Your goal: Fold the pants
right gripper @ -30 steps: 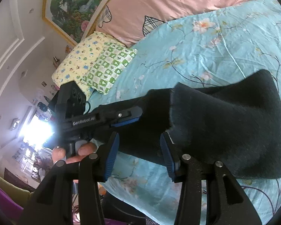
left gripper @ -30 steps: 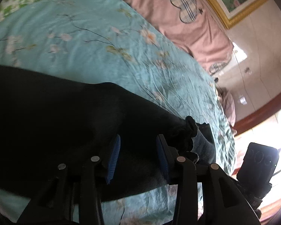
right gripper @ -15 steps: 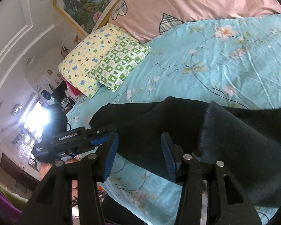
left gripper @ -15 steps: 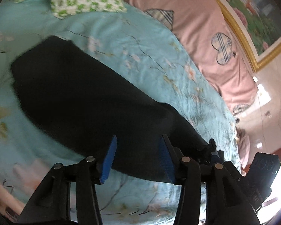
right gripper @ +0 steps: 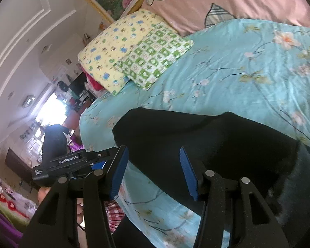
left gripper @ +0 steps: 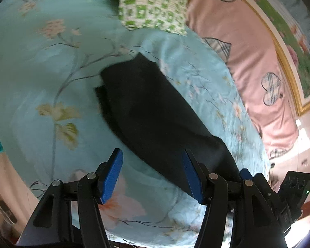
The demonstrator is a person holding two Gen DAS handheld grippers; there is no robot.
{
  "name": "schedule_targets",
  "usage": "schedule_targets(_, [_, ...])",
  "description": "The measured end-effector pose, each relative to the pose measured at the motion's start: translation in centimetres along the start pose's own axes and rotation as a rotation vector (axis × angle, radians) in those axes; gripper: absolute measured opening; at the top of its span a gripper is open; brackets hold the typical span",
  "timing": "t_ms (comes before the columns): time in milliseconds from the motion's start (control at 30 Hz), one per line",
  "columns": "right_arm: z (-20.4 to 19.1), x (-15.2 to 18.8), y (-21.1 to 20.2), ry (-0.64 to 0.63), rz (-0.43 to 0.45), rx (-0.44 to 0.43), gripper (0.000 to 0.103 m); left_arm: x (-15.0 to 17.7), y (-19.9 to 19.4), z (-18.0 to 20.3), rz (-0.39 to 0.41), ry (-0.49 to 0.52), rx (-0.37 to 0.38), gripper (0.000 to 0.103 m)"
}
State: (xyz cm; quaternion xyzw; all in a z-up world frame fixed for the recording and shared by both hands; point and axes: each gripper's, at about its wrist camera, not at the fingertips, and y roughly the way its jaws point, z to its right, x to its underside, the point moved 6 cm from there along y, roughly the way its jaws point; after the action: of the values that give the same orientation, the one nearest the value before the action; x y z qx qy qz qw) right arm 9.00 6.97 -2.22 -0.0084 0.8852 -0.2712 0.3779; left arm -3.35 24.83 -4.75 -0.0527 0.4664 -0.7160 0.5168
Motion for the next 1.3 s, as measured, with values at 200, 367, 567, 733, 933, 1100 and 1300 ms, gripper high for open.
schedule_targets(200, [-0.9, -0.6, 2.4, -0.037, -0.051, -0.018, 0.053, -0.8, 0.3, -2.1, 0.007, -0.05, -0.014, 0.06])
schedule_targets(367, [-1.3, -1.6, 4.1, -0.051, -0.073, -0.024, 0.053, -1.5, 0.9, -3.1, 0.009, -0.072, -0.012, 0.06])
schedule_targets(567, [-1.6, -3.4, 6.8, -0.071, -0.113, -0.035, 0.053, -2.5, 1.8, -3.6, 0.007, -0.087, -0.01, 0.061])
schedule_targets(733, [-2.0, -4.8, 10.0, -0.124, -0.17, -0.041, 0.053, -3.1, 2.8, -4.4, -0.015, -0.105, -0.028, 0.063])
schedule_targets(933, [-2.8, -6.6, 14.7, -0.23, -0.274, -0.054, 0.053, -3.4, 3.6, -5.0, -0.024, -0.118, -0.02, 0.064])
schedule_targets(1100, [-3.5, -7.5, 18.8, -0.296, -0.371, -0.083, 0.053, -3.9, 4.1, -5.1, -0.024, -0.127, -0.005, 0.066])
schedule_targets(1300, [-3.6, -7.8, 22.1, -0.33, -0.451, -0.099, 0.053, -4.1, 4.4, -5.1, -0.016, -0.113, -0.011, 0.066])
